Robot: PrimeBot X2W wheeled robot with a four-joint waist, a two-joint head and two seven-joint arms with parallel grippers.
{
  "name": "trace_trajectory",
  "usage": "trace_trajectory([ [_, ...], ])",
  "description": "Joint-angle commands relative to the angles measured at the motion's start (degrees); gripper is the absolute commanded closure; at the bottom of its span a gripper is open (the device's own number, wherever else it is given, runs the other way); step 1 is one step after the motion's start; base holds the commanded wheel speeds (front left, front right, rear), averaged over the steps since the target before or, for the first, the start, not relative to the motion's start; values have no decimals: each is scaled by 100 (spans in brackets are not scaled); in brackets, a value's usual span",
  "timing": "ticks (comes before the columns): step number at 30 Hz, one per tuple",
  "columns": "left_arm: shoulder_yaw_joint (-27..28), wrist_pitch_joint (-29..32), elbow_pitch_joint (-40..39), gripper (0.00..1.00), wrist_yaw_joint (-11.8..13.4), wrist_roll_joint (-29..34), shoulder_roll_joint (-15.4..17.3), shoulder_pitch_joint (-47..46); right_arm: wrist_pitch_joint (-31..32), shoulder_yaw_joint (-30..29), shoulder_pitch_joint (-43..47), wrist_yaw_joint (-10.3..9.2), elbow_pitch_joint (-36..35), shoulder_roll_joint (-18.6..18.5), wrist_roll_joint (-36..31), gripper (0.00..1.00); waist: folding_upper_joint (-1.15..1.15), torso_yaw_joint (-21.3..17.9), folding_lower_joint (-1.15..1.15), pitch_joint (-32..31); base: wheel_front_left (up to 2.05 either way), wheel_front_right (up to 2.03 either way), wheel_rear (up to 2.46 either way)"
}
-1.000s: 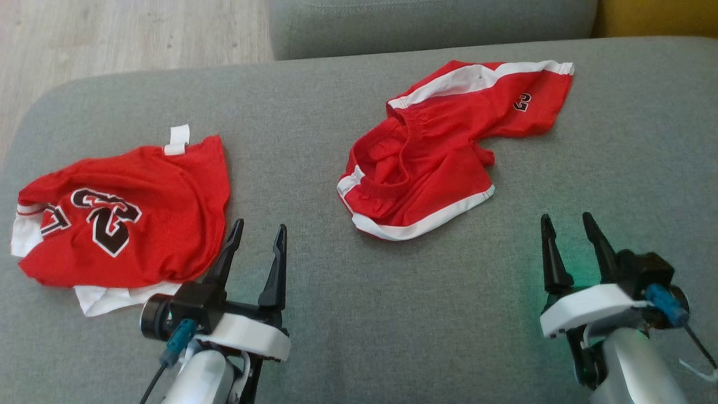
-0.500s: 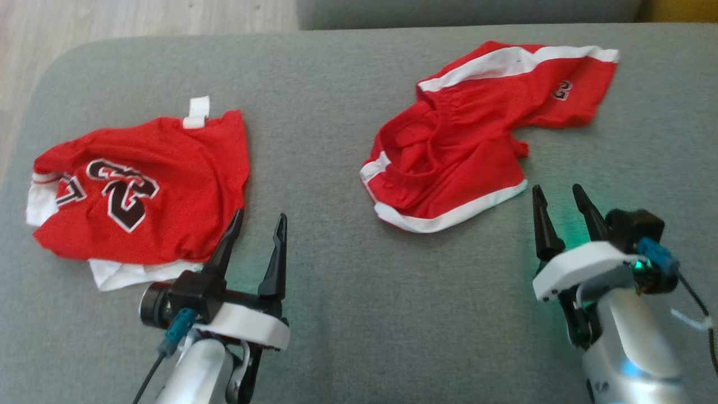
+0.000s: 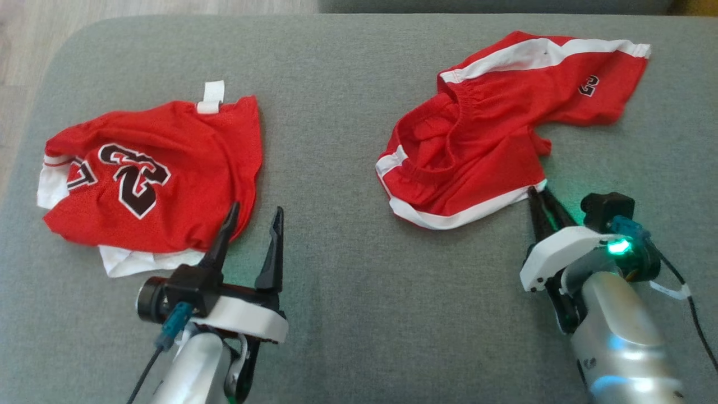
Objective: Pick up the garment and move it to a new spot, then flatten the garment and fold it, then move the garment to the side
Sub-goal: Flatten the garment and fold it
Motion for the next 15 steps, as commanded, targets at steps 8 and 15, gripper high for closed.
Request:
trace_trajectory([
  [8, 358, -55, -144, 0, 4, 119, 37, -103, -419, -353, -89, -4, 151, 11, -162, 100, 0, -293, 0, -215, 0, 0, 0],
  [15, 436, -55, -175, 0, 7, 145, 18, 58, -535, -1539, 280, -4, -158, 11, -681, 100, 0, -533, 0, -465, 0, 0, 0],
])
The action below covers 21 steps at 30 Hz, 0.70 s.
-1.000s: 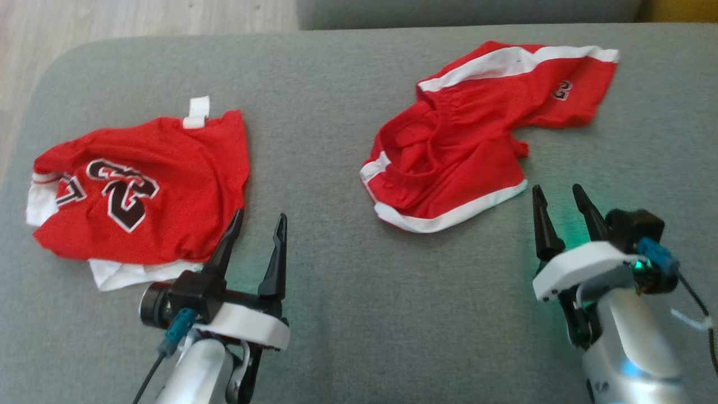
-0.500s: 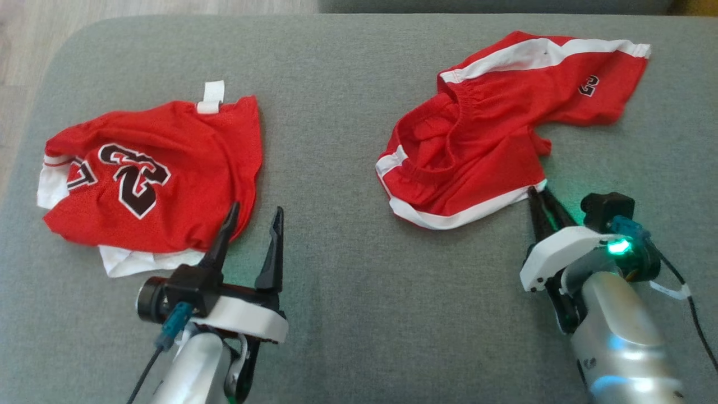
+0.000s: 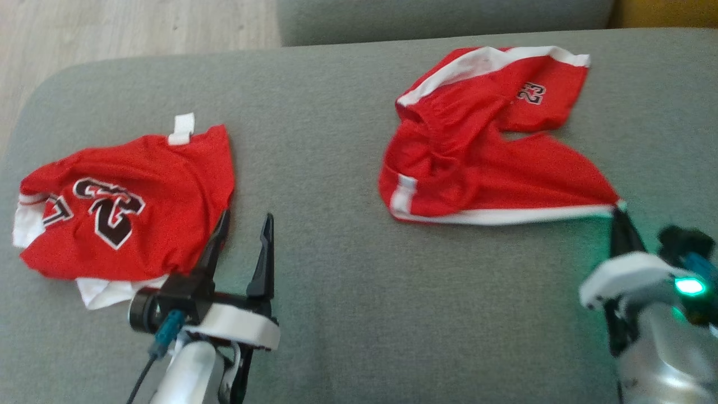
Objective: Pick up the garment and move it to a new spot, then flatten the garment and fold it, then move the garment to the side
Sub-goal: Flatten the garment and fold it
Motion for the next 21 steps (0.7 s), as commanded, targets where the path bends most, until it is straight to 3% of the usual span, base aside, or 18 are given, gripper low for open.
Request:
trace_trajectory([
  [1, 211, -55, -187, 0, 7, 48, 18, 13, -70, -103, 99, -4, -266, -6, -147, 100, 0, -127, 0, -111, 0, 0, 0],
  [12, 262, -55, -212, 0, -51, 114, -18, 131, 331, -1399, 716, -4, -1246, -6, -516, 100, 0, -406, 0, -202, 0, 0, 0],
  [13, 258, -55, -203, 0, -58, 122, -21, 127, 287, -1405, 710, -4, -1301, -6, -537, 60, 0, -408, 0, -205, 0, 0, 0],
  [14, 252, -55, -193, 0, -63, 129, -24, 122, 252, -1391, 690, -4, -1330, -6, -502, 0, 0, -403, 0, -209, 0, 0, 0],
  [21, 219, -55, -118, 0, -110, 142, -49, 143, -126, -419, 693, -4, -1836, -6, -48, 0, 0, -293, 0, -310, 0, 0, 0],
])
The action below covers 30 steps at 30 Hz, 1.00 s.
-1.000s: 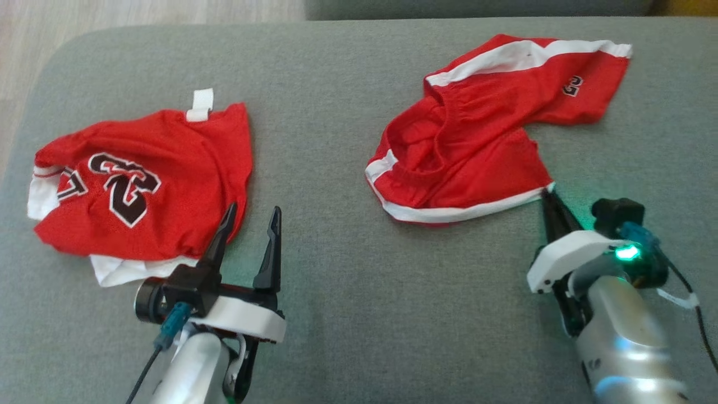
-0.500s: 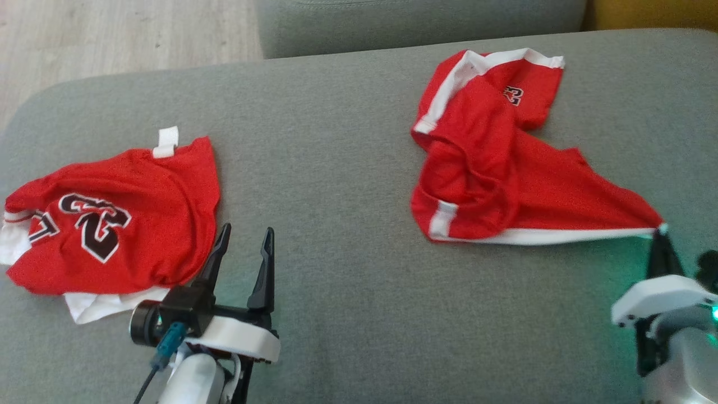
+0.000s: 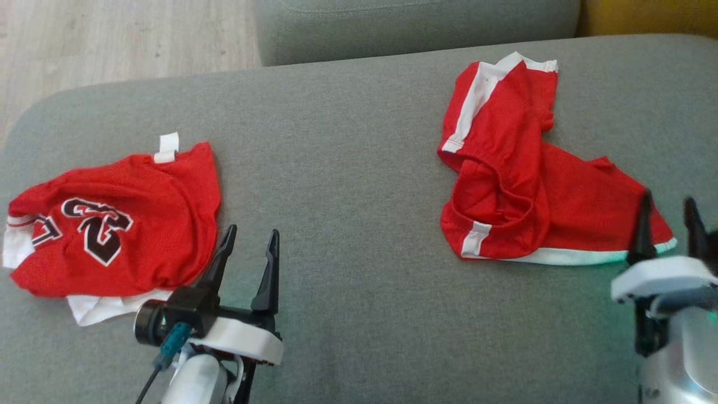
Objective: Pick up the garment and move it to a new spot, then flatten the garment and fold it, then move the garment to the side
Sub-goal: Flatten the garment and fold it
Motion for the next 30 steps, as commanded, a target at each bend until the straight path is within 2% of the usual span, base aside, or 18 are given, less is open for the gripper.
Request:
trace_trajectory([
  [1, 207, -55, -140, 0, -6, 42, -6, -139, -89, 418, -50, -4, -291, -31, 214, 0, 0, 53, 0, -26, 0, 0, 0],
  [5, 216, -55, -138, 0, -5, 31, -21, -149, 12, 1306, 108, -4, -372, -31, 827, 0, 0, 154, 0, -24, 0, 0, 0],
  [8, 189, -55, -134, 0, -23, 33, -33, -168, 226, 1736, 123, -4, -314, -31, 1168, 0, 0, 242, 0, 6, 0, 0, 0],
  [15, 168, -55, -89, 0, -28, 11, -61, -203, 684, 2097, -81, -4, 43, -31, 1352, 0, 0, 413, 0, 70, 0, 0, 0],
  [22, 162, -55, -61, 0, -27, 0, -79, -215, 930, 2110, -170, -4, 285, -31, 1247, 0, 0, 494, 0, 104, 0, 0, 0],
  [23, 160, -55, -59, 0, -27, -1, -82, -217, 934, 2107, -183, -4, 303, -31, 1250, 30, 0, 504, 0, 108, 0, 0, 0],
  [24, 159, -55, -57, 0, -26, -1, -84, -220, 937, 2105, -198, -4, 320, -31, 1252, 75, 0, 512, 0, 111, 0, 0, 0],
  [25, 157, -55, -56, 0, -24, -2, -87, -223, 935, 2107, -223, -4, 329, -31, 1261, 100, 0, 519, 0, 119, 0, 0, 0],
  [30, 169, -55, -55, 0, -23, -9, -97, -232, 784, 2181, -402, -4, 248, -31, 1310, 100, 0, 541, 0, 140, 0, 0, 0],
])
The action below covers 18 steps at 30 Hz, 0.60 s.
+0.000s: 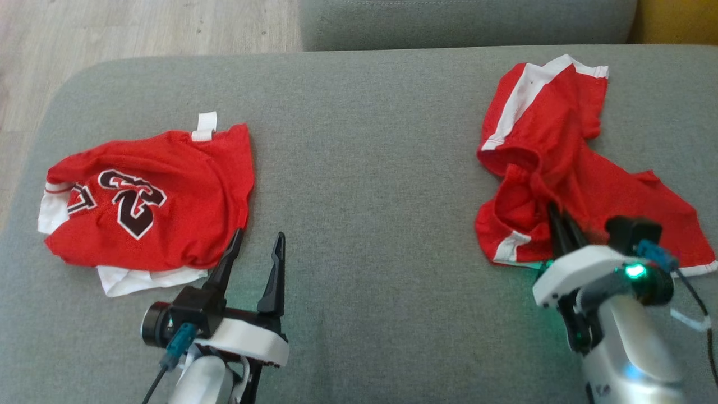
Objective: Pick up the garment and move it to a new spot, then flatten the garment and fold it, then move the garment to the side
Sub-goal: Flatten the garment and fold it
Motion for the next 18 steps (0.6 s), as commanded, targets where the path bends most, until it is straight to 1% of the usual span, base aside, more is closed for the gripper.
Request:
trace_trajectory([
  [1, 184, -55, -155, 0, -14, -4, 5, -229, -119, 209, -319, -4, -252, -26, 44, 100, 0, 6, 0, 4, 0, 0, 0],
  [6, 180, -55, -145, 0, -24, 7, -2, -254, -215, 618, -574, -4, -471, -26, 27, 100, 0, 46, 0, 8, 0, 0, 0],
  [10, 158, -55, -132, 0, -44, 10, -7, -294, -125, 984, -804, -4, -562, -26, -136, 100, 0, 144, 0, 18, 0, 0, 0],
  [14, 132, -55, -134, 0, -47, -3, -13, -329, 7, 1343, -1045, -4, -478, -26, -441, 100, 0, 295, 0, 54, 0, 0, 0],
  [18, 106, -55, -129, 0, -48, -33, -19, -341, 120, 1698, -1254, -4, -249, -26, -607, 100, 0, 459, 0, 118, 0, 0, 0],
])
